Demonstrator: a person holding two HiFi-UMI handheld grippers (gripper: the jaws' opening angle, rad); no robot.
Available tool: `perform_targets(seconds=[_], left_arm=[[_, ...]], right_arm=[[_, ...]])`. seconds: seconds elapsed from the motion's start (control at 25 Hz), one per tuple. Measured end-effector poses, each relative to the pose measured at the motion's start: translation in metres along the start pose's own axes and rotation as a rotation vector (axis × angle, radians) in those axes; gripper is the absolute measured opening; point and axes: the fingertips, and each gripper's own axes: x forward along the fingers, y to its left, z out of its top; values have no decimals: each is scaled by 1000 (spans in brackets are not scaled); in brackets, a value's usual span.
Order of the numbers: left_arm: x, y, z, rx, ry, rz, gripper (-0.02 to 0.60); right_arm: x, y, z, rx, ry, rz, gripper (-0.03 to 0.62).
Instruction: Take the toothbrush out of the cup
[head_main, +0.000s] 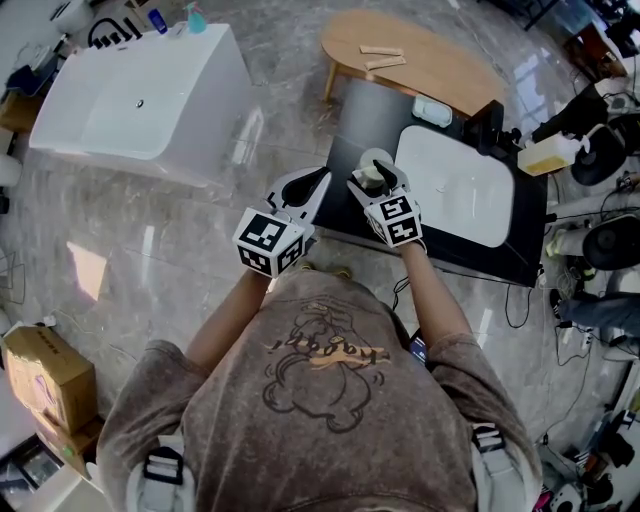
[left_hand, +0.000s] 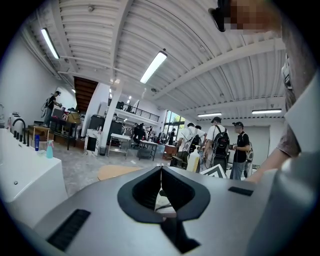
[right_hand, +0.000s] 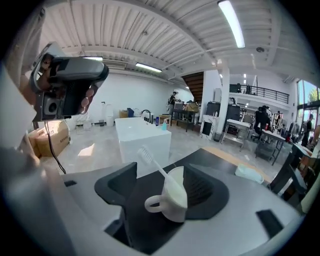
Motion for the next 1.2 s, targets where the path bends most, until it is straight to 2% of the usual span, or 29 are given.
perform_targets(seconds=[0.16, 0.36, 0.72, 1.2], left_arm=[[2, -2, 0, 1, 2, -6, 21], [4, -5, 0, -3, 4, -10, 21], [7, -9, -4, -18, 13, -15, 21], [12, -14, -10, -21, 26, -25, 21]], right_arm=[[9, -2, -7, -53, 50, -8, 245], [14, -2, -8, -59, 79, -12, 216], [10, -8, -8, -42, 79, -43, 110], [1, -21, -4, -45, 45, -97, 75]])
